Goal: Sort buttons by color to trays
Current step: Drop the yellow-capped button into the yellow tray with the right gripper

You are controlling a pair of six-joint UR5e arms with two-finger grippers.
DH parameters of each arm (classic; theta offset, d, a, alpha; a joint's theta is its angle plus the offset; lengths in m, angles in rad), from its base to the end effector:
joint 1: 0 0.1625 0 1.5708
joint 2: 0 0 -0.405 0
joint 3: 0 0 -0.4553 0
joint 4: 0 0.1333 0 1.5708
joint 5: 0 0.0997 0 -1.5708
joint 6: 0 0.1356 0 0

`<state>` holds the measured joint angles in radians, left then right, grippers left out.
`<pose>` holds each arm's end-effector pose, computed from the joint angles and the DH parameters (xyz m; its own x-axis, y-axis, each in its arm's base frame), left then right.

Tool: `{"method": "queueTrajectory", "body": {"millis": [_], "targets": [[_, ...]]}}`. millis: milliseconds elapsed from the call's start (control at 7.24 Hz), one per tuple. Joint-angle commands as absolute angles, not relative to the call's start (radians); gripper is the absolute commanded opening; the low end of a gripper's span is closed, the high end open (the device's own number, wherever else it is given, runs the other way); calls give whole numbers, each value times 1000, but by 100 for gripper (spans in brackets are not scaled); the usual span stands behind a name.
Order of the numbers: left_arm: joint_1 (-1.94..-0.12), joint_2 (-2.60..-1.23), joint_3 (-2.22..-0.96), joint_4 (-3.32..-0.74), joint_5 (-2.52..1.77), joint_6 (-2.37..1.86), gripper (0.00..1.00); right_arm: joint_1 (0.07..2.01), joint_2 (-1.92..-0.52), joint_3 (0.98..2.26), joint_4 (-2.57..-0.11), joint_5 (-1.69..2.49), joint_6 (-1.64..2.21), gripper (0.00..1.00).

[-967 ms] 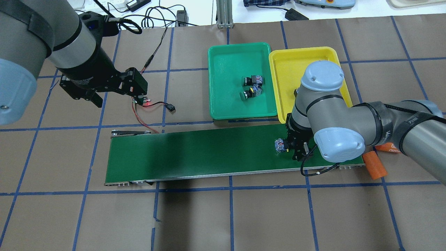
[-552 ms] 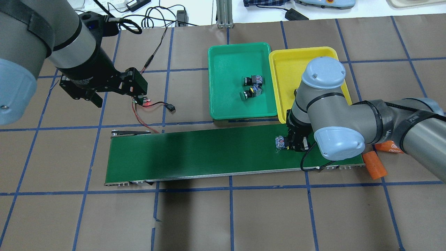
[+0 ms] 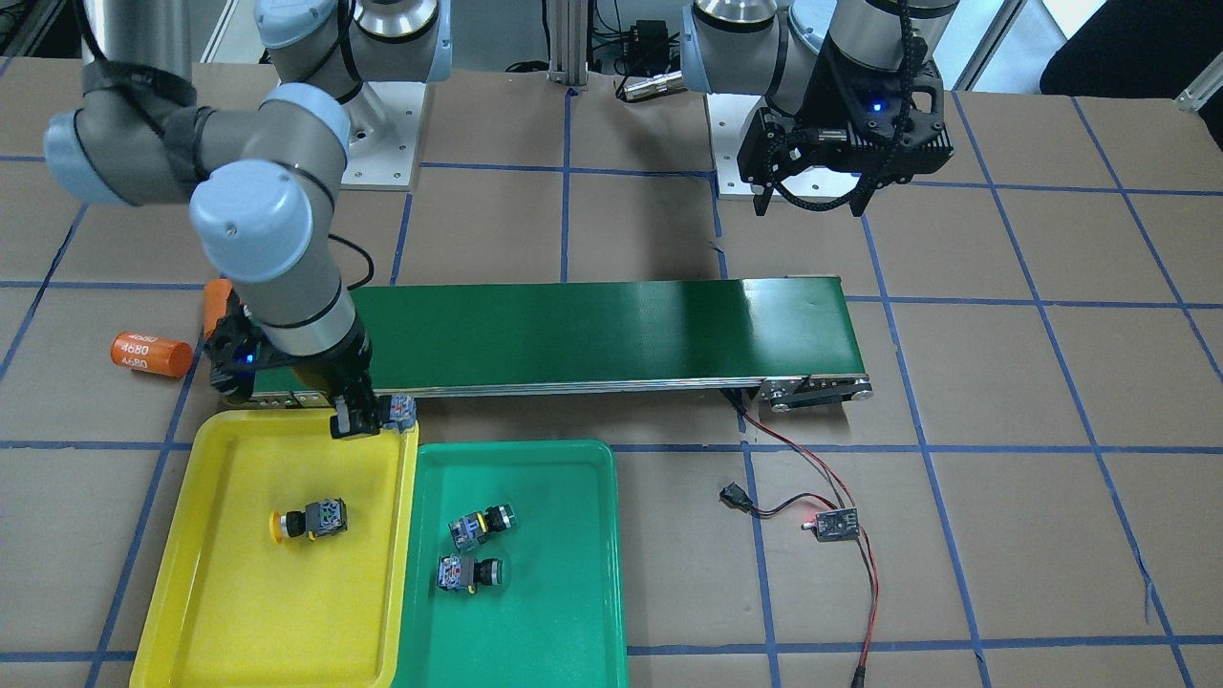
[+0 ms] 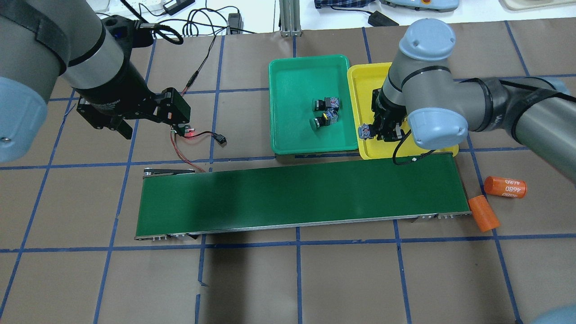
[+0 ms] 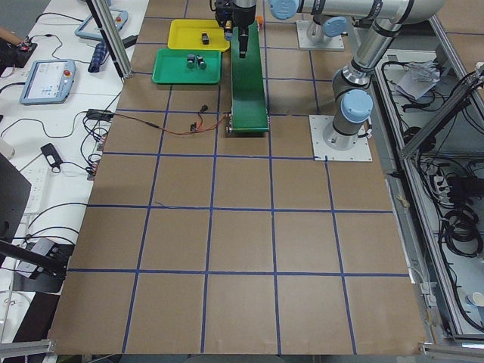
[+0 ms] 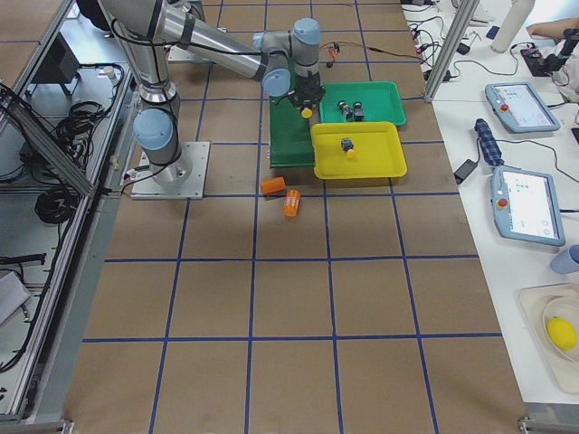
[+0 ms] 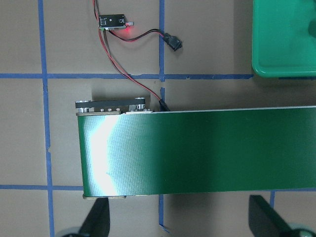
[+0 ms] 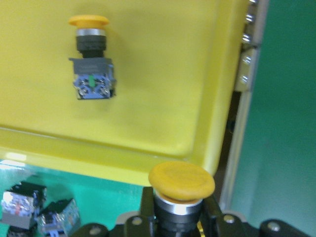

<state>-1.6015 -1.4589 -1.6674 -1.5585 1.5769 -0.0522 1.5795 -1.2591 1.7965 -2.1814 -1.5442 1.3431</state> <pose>-0.1482 -0.5091 0.4391 -0.9998 -0.0216 -0.0047 -0.0215 0.9994 -0.0279 0.1423 -0.6235 0.1870 -0.2341 0.9691 -0.0772 0.9718 0.2355 0.0093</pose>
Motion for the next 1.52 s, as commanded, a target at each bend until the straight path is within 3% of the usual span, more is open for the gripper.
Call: {"method": "queueTrajectory", "body": {"millis": [0, 138, 414, 829, 1381], "targets": [[-1601, -1459, -1667, -1559, 1575, -52, 100, 1485, -1142, 1706, -2178, -1558, 1183, 31], [-1601, -1459, -1667, -1559, 1575, -52, 100, 1483, -1141, 1710, -2171, -1566, 1184, 71], [-1601, -1459, -1667, -1559, 1575, -52, 100, 1497, -1152, 1720, -2169, -1673, 1183, 100], [-1601, -1460, -1667, -1559, 1575, -52, 100, 1540, -1231, 1706, -2164, -1654, 1110, 100], [-1600, -1460, -1667, -1559, 1575, -52, 100, 1638, -1384, 1662, -1898, -1601, 886, 100]]}}
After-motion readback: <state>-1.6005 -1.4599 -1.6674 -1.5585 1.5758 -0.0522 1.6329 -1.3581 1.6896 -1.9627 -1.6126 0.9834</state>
